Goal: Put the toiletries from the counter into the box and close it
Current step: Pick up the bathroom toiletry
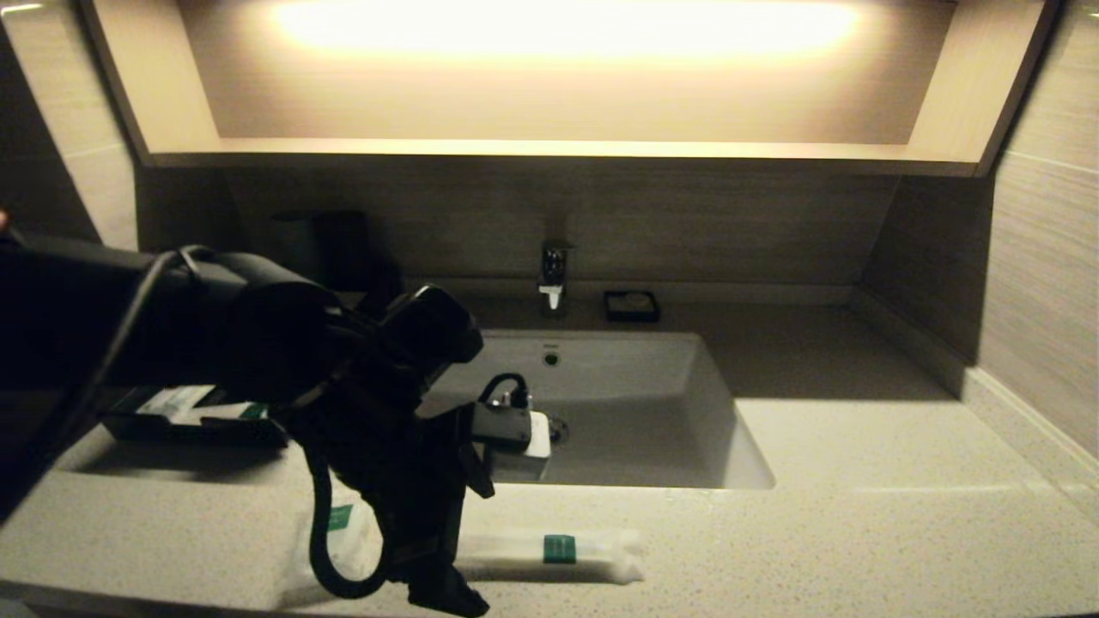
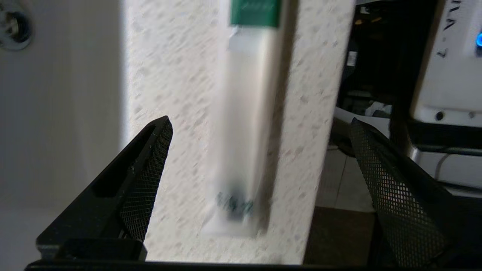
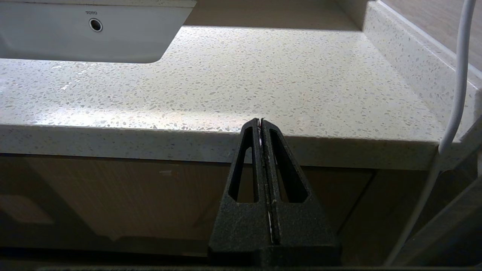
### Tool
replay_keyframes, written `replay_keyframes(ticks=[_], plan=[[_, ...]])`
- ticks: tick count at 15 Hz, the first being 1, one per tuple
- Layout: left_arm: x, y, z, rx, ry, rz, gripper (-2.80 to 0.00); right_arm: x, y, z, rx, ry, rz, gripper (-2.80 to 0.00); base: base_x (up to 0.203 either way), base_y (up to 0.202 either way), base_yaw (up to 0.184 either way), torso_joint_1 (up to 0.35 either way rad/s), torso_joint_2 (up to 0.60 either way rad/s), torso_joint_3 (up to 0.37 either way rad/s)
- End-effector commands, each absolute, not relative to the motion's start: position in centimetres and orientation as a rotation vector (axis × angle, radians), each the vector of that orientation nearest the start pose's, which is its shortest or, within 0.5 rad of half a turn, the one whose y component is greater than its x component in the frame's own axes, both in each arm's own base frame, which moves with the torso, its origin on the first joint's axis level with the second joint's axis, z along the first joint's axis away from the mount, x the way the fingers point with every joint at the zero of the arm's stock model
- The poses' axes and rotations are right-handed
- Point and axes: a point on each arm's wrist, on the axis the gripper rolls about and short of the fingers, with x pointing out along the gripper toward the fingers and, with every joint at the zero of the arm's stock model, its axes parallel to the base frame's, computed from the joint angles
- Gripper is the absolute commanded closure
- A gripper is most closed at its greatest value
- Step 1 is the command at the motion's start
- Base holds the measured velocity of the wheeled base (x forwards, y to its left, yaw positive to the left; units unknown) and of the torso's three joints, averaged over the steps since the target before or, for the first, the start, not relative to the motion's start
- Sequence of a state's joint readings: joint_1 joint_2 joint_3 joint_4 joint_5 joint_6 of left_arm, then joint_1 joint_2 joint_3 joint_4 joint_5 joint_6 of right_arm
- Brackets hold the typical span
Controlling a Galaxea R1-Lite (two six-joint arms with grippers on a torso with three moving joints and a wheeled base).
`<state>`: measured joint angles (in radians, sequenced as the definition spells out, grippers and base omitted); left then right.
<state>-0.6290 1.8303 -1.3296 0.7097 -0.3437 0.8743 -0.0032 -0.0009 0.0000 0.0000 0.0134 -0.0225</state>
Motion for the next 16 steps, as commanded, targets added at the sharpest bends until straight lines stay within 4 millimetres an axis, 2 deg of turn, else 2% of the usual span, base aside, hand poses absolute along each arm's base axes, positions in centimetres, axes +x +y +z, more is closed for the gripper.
replay_keyframes(ticks=[1,7,16], plan=[[23.9,-19.1,17.1,0.880,0.813,-1.368,-2.80,-2.3,0.0,7.5,-0.023,0.001,0.011,0.00,0.000,0.000,0.000,0.000,0.00,0.000],[24.4,-19.5,16.1,0.879,0.824,-1.366,-2.80,-2.3,0.0,7.5,-0.023,0.001,0.011,0.00,0.000,0.000,0.000,0.000,0.00,0.000],[24.5,-19.6,15.9,0.867,0.840,-1.362,-2.80,-2.3,0.0,7.5,-0.023,0.000,0.011,0.00,0.000,0.000,0.000,0.000,0.00,0.000]])
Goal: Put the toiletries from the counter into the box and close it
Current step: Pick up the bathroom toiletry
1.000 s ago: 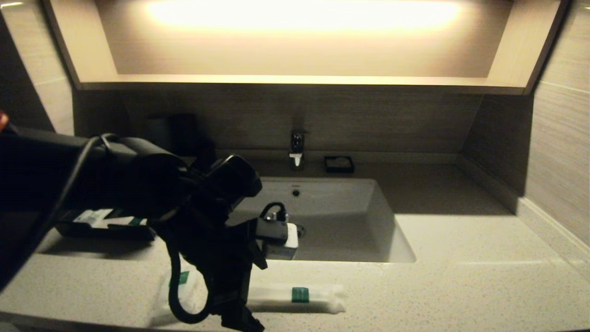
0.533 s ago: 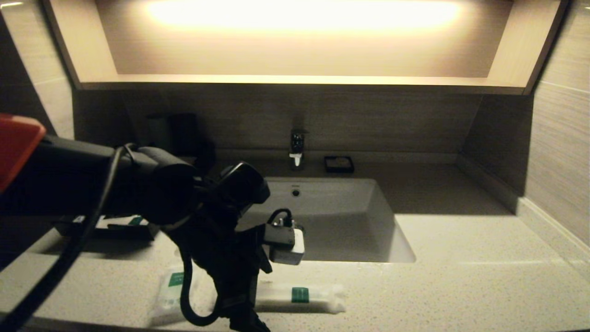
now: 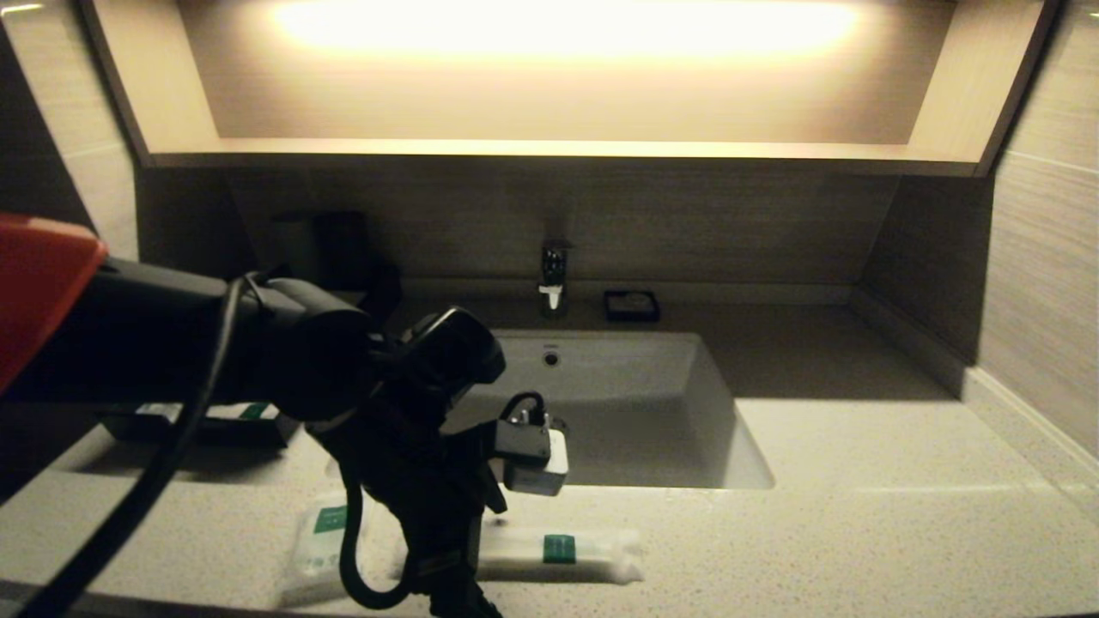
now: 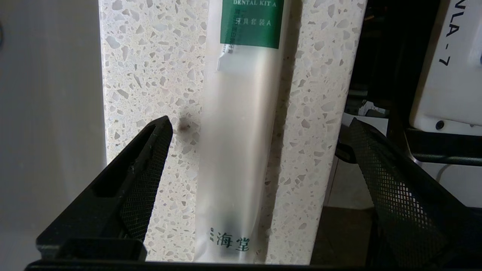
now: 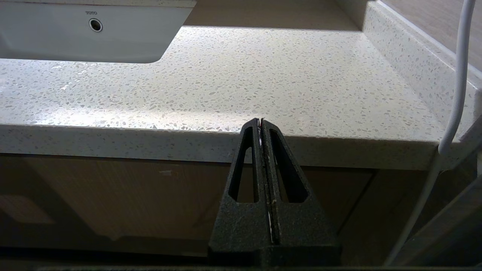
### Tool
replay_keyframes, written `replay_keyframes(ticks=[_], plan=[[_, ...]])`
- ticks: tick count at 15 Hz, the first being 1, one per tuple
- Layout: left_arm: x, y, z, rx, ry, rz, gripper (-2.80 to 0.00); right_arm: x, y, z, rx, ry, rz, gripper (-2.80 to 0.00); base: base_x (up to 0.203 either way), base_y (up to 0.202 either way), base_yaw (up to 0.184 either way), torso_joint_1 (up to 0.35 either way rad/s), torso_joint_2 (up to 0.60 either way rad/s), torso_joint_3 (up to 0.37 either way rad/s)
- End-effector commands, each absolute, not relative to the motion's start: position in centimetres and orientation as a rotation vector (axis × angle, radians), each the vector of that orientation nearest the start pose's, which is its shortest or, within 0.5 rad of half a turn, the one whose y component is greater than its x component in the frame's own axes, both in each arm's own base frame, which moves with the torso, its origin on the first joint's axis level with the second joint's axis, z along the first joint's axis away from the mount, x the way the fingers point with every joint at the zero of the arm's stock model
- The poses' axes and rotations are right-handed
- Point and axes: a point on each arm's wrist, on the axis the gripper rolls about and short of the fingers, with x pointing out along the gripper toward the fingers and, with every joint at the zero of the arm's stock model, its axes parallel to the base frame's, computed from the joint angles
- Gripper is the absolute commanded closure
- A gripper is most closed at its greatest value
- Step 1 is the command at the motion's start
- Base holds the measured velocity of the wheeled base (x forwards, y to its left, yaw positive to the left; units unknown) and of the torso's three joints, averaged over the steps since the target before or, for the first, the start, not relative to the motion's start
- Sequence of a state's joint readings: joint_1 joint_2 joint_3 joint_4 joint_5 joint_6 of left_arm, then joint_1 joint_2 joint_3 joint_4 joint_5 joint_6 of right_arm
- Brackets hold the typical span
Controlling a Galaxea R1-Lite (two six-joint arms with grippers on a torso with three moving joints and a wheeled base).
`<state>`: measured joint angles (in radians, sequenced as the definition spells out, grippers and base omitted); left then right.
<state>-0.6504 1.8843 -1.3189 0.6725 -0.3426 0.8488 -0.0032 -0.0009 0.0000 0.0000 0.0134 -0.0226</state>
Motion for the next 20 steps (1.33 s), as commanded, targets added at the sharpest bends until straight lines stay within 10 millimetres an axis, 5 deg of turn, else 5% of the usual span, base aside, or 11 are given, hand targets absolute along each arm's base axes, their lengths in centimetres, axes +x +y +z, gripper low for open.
replay_keyframes(ticks=[1,8,9,20], plan=[[24.50,-19.59,15.91,0.865,0.841,-1.362,-2.80,-2.28,0.04,7.50,-0.023,0.000,0.011,0.00,0.000,0.000,0.000,0.000,0.00,0.000],[24.46,-19.51,15.77,0.864,0.849,-1.360,-2.80,-2.28,0.04,7.50,-0.023,0.000,0.011,0.00,0.000,0.000,0.000,0.000,0.00,0.000],[24.44,-19.54,15.76,0.865,0.850,-1.360,0.00,-2.27,0.04,7.51,-0.023,0.001,0.011,0.00,0.000,0.000,0.000,0.000,0.00,0.000],[24.47,-19.51,15.72,0.864,0.852,-1.361,0.00,-2.28,0.04,7.50,-0.023,0.000,0.011,0.00,0.000,0.000,0.000,0.000,0.00,0.000]])
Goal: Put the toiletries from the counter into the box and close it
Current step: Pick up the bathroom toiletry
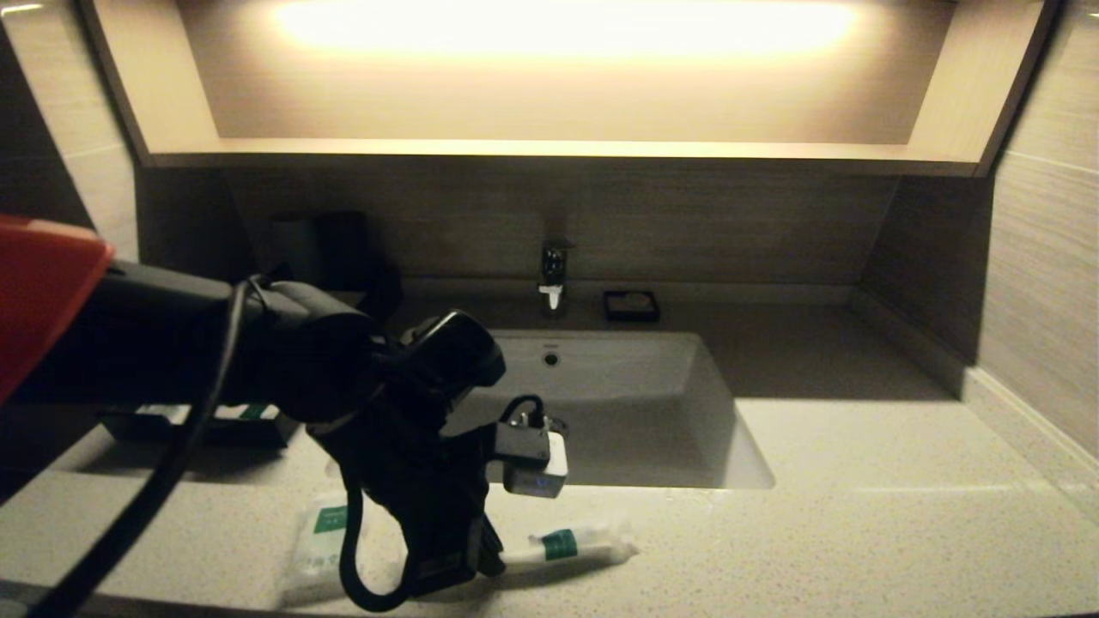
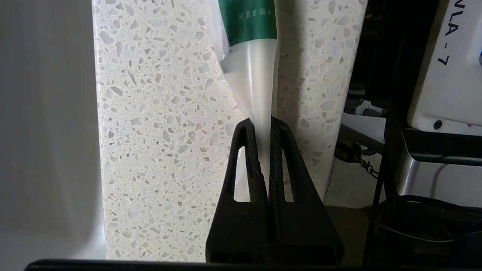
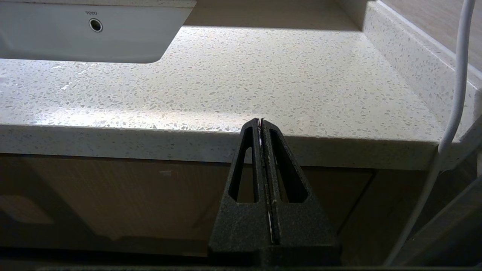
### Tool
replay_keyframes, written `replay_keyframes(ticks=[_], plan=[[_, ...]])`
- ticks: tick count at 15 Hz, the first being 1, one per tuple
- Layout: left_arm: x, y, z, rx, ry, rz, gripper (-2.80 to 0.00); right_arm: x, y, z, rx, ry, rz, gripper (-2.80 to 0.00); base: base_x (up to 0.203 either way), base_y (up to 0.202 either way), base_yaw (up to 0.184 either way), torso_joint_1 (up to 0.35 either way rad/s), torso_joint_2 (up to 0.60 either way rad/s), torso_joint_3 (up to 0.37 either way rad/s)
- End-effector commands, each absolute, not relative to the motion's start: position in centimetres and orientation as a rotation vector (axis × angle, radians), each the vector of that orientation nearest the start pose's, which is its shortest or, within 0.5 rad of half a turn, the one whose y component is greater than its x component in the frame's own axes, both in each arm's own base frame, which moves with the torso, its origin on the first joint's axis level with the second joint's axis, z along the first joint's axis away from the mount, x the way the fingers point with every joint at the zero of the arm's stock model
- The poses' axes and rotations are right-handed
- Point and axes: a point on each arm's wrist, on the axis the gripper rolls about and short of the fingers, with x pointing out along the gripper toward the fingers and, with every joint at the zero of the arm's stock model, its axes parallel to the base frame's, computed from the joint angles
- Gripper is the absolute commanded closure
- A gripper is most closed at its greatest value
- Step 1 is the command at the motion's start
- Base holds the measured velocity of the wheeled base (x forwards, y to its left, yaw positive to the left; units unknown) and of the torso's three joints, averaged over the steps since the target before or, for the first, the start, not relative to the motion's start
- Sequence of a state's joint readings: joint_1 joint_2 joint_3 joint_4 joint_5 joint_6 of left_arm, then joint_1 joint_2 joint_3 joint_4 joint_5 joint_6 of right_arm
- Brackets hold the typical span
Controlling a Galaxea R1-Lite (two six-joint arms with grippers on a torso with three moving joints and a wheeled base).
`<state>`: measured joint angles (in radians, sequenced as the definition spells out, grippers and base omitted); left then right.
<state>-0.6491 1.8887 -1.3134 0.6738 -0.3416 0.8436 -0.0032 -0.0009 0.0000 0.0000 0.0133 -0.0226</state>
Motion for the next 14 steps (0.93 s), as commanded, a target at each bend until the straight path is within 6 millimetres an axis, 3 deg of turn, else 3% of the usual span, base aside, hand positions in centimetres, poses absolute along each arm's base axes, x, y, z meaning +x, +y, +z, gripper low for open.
replay_keyframes(ticks=[1,10,14], plan=[[24.5,-19.5,15.7,0.863,0.853,-1.360,0.00,-2.3,0.0,7.5,-0.023,0.001,0.011,0.00,0.000,0.000,0.000,0.000,0.00,0.000],[25.2,-18.3,18.5,0.681,0.886,-1.192,0.00,-2.3,0.0,7.5,-0.023,0.000,0.011,0.00,0.000,0.000,0.000,0.000,0.00,0.000],[26.7,-15.3,19.8,0.505,0.933,-1.014,0.00,-2.3,0.0,7.5,-0.023,0.001,0.011,0.00,0.000,0.000,0.000,0.000,0.00,0.000]])
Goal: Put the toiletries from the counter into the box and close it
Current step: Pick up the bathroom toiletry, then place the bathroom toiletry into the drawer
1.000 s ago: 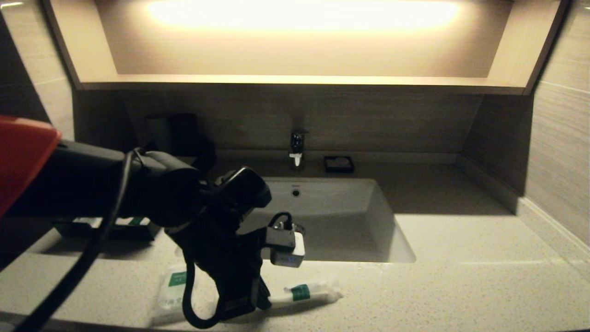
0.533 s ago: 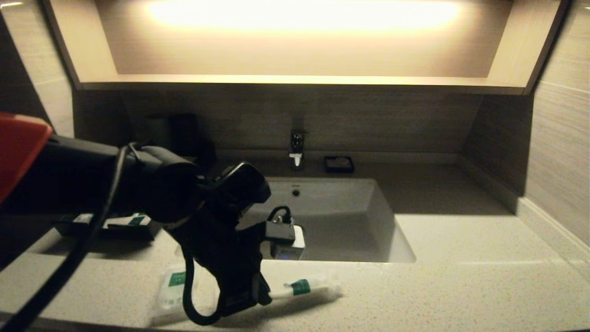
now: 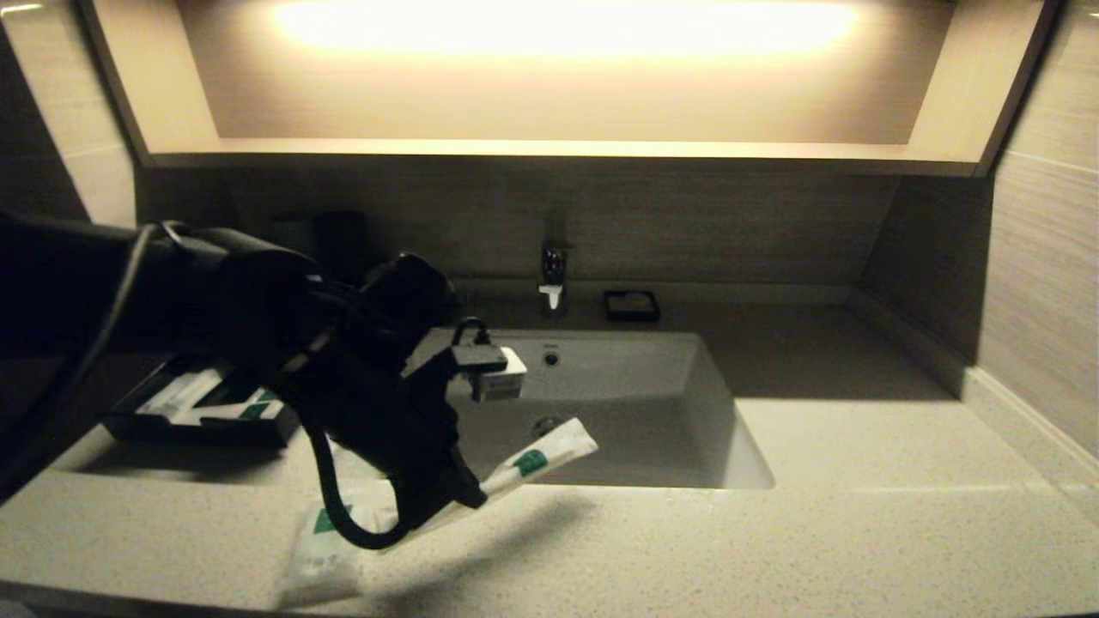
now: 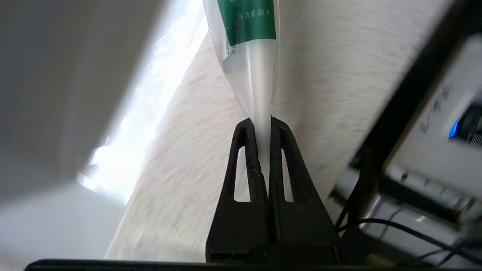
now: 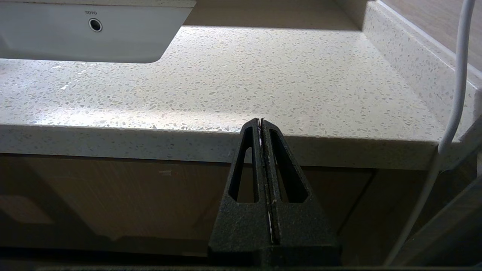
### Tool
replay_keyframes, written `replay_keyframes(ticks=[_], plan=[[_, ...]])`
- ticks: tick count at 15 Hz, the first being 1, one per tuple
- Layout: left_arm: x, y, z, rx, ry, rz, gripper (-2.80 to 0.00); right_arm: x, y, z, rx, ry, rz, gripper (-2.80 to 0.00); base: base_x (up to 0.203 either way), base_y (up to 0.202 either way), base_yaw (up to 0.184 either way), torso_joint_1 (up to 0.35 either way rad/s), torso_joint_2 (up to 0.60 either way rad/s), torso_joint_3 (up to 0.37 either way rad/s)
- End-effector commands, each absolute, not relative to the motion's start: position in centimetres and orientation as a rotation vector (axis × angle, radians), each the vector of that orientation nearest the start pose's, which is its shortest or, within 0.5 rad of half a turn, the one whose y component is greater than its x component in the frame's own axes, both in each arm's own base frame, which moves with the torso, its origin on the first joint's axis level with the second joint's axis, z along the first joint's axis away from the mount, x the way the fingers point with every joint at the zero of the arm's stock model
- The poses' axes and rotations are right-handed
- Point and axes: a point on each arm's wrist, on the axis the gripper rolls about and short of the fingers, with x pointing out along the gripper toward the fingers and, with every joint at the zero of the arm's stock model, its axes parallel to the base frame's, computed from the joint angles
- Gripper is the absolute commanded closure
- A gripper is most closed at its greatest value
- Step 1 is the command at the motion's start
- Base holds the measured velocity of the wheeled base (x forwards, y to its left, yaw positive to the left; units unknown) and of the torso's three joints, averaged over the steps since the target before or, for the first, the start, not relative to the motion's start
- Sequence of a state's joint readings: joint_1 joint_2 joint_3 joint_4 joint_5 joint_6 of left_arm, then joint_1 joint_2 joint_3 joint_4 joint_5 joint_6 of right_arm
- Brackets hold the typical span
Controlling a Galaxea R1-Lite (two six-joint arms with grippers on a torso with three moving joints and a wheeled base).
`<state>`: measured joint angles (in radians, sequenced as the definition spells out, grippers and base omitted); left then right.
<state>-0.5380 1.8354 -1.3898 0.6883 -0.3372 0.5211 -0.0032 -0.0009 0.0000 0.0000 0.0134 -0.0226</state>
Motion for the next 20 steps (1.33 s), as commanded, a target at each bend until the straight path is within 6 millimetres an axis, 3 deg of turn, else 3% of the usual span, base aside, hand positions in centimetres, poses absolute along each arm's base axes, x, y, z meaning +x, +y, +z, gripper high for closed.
replay_keyframes(ticks=[1,6,10,14,20], plan=[[27.0,-14.1,20.3,0.461,0.937,-0.964,0.00,-2.3,0.0,7.5,-0.023,0.000,0.011,0.00,0.000,0.000,0.000,0.000,0.00,0.000],[28.3,-7.9,22.5,0.275,0.921,-0.714,0.00,-2.3,0.0,7.5,-0.023,0.001,0.011,0.00,0.000,0.000,0.000,0.000,0.00,0.000],[29.0,-6.2,25.7,0.087,0.876,-0.504,0.00,-2.3,0.0,7.5,-0.023,0.001,0.011,0.00,0.000,0.000,0.000,0.000,0.00,0.000],[29.0,-4.8,26.4,0.117,0.871,-0.335,0.00,-2.3,0.0,7.5,-0.023,0.001,0.011,0.00,0.000,0.000,0.000,0.000,0.00,0.000],[29.7,-0.4,28.1,0.061,0.877,-0.191,0.00,-2.3,0.0,7.5,-0.023,0.001,0.011,0.00,0.000,0.000,0.000,0.000,0.00,0.000]])
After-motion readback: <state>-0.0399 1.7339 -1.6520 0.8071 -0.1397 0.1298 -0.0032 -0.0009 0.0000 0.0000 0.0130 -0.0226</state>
